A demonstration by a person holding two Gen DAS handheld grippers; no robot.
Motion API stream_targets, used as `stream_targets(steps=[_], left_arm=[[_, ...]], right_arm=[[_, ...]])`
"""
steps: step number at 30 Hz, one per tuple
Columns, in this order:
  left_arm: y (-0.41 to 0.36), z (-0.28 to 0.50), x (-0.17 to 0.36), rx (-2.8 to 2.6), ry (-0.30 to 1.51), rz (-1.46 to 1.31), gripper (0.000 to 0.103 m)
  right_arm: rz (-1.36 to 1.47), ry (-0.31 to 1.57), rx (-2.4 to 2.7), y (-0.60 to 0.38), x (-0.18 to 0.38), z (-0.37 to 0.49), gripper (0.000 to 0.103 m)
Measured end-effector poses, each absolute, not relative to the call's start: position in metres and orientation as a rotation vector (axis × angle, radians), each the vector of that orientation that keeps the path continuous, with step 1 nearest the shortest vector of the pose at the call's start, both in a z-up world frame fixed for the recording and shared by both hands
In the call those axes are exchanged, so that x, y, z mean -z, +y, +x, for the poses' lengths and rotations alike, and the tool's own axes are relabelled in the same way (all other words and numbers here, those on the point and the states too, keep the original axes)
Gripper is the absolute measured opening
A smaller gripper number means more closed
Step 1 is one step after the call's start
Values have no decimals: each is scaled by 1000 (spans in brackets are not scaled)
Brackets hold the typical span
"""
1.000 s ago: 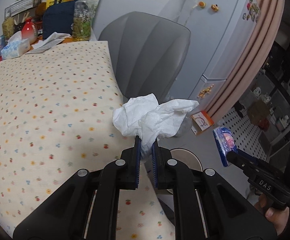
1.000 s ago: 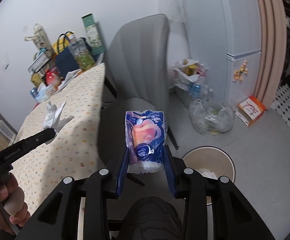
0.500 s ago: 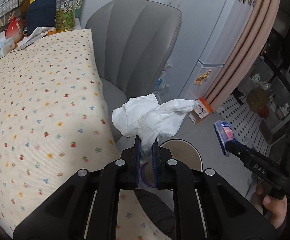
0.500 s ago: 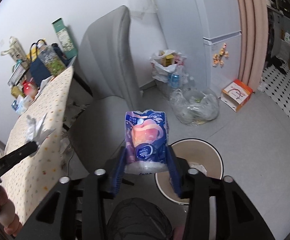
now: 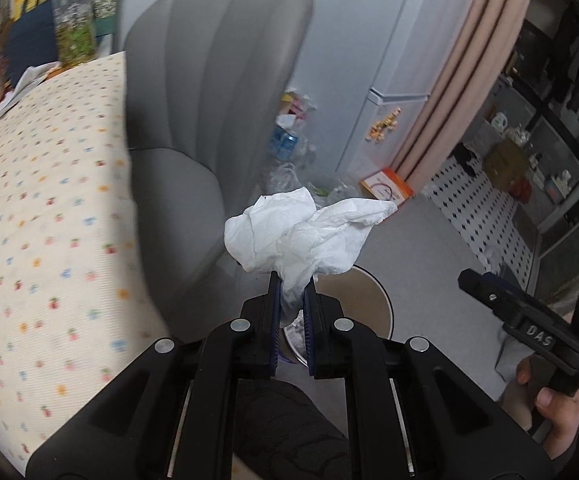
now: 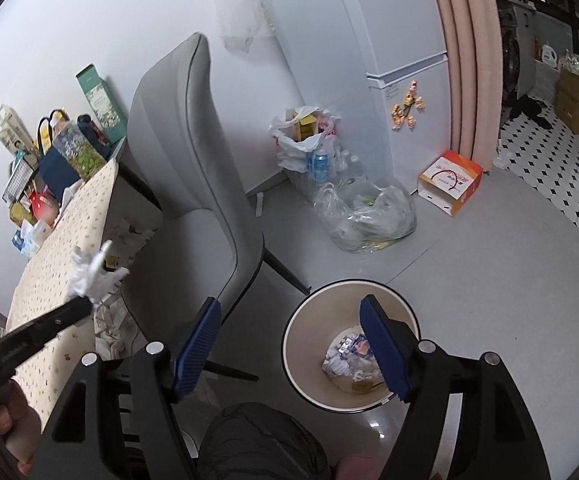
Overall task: Collect trash
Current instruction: 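Carry the packet in the right tool and tissue in the left tool to the bin, then open the right tool over the bin while the left tool opens to drop the tissue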
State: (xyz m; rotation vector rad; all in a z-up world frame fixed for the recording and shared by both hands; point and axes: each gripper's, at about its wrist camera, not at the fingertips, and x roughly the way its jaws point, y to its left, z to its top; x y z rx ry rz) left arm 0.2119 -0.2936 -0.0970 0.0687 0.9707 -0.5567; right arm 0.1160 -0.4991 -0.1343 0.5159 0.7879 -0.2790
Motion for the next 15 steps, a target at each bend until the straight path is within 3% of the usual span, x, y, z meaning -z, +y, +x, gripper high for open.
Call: stream_targets(steps=[15], left_arm=[[-385,199,108,674,994,169,11]], right_arm=[[572,730,372,-553,127,67,75]])
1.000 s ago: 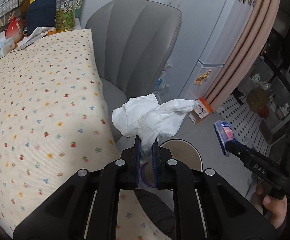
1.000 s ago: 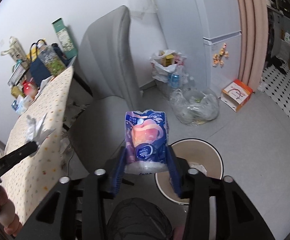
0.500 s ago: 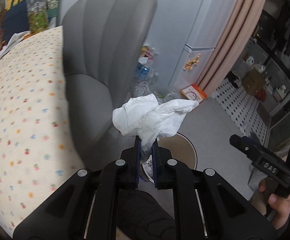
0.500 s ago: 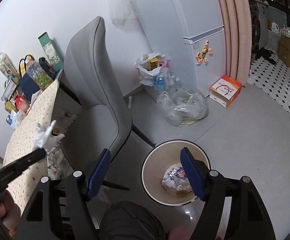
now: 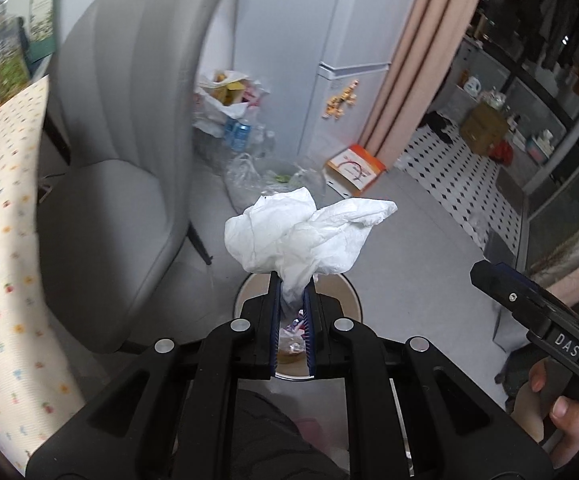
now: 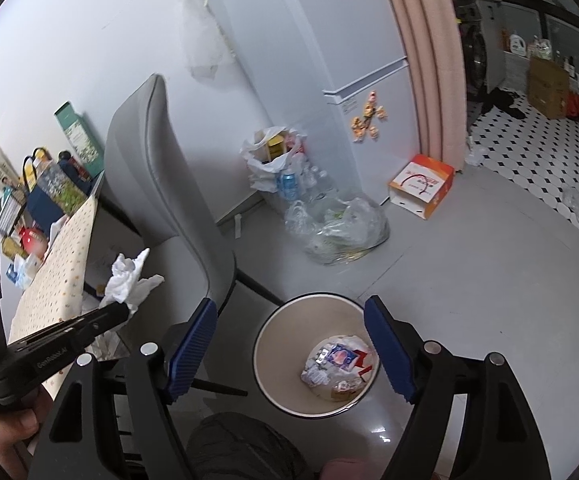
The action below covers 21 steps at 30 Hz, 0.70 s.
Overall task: Collect trash
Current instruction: 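Open the right tool over the bin while the left tool opens to drop the tissue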
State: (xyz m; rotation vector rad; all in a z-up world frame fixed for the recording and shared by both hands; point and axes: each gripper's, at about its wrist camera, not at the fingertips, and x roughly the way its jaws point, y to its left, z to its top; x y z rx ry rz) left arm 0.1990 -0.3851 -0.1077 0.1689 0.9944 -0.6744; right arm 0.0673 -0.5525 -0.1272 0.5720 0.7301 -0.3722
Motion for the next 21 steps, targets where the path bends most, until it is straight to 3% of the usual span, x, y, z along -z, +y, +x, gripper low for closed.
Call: stream_targets(steps=[12,13,16,21], left_arm=[[-444,192,121,744,1021,221,11],[-447,192,123,750,1028,218,16],[-452,194,126,775,1047,204,58],[-444,193,121,773,1026,191,75]], right_arm=[[614,711,437,-578,132,43,75],[617,708,441,-581,132,41,75],[622,704,451,-585,132,37,75],[627,701,456,-587,132,36,75]])
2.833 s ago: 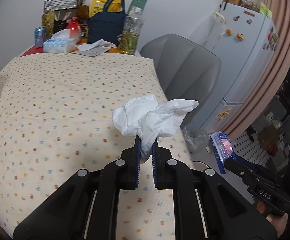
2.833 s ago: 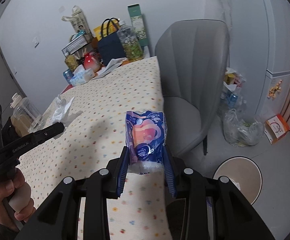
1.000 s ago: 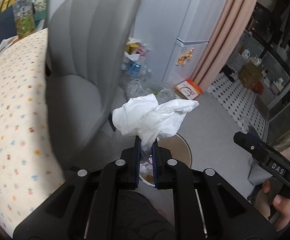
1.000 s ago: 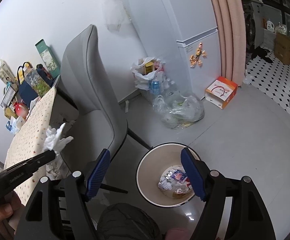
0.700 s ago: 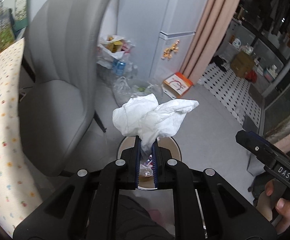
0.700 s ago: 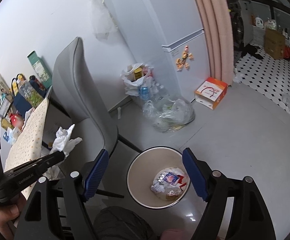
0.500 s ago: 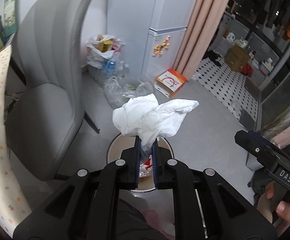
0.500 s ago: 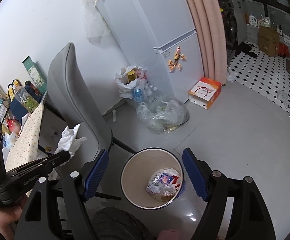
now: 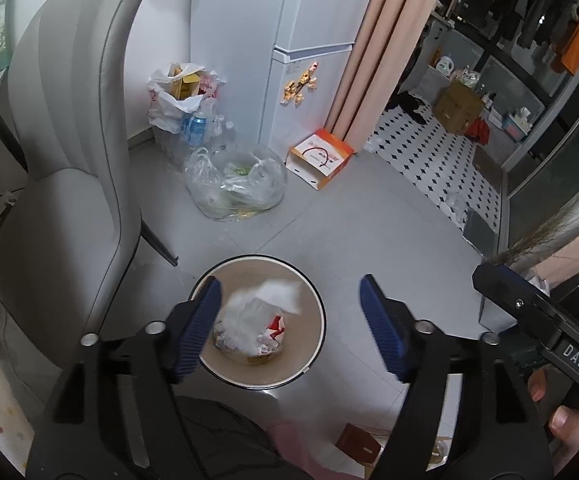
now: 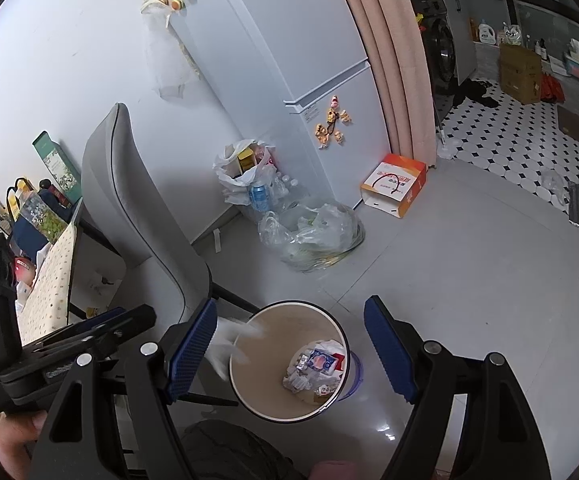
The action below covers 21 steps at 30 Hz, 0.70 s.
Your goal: Collect trash
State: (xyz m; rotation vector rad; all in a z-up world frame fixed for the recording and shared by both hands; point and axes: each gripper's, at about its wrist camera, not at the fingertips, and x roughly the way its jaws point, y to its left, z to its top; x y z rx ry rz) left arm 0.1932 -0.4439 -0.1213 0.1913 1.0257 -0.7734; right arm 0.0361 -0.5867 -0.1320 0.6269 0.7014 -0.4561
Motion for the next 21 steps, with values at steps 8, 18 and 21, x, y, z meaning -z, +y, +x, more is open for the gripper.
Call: stream_targets(steps=[8,18,21], left_arm=[[-403,203,105,675,995,130,95],[-348,200,71,600,928,60,97],[-328,197,59,584,900,39,97]], right_arm=[[616,701,431,-576,127,43,81],[550,683,376,-540,96,57,95],[533,680,353,-528,86,61,95]])
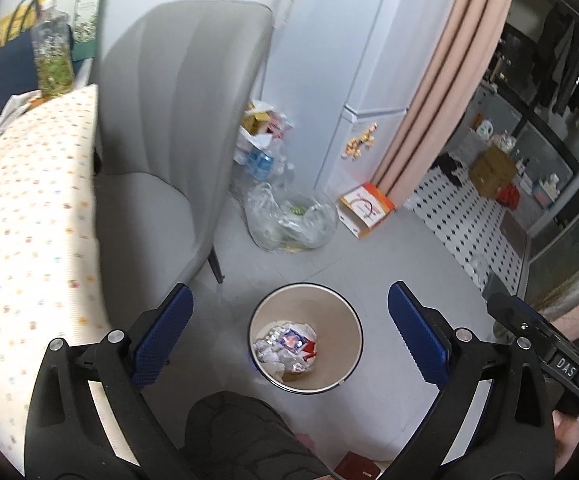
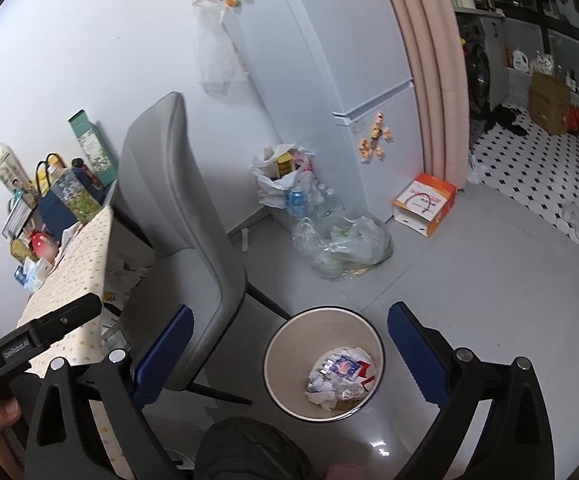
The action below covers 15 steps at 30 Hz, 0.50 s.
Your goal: Collect trash
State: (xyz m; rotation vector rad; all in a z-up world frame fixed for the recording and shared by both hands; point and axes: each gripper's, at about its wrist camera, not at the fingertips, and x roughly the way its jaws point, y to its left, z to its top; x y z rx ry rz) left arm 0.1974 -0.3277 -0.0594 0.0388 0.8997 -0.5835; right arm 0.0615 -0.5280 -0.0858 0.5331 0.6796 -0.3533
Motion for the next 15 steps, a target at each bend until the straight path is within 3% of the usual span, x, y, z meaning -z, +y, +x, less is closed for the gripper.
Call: stream_targets(steps=[15], left_arm=[[-219,168,-1,455,754,-43,97]], right_arm=[[341,687,250,-436,23,79,95]])
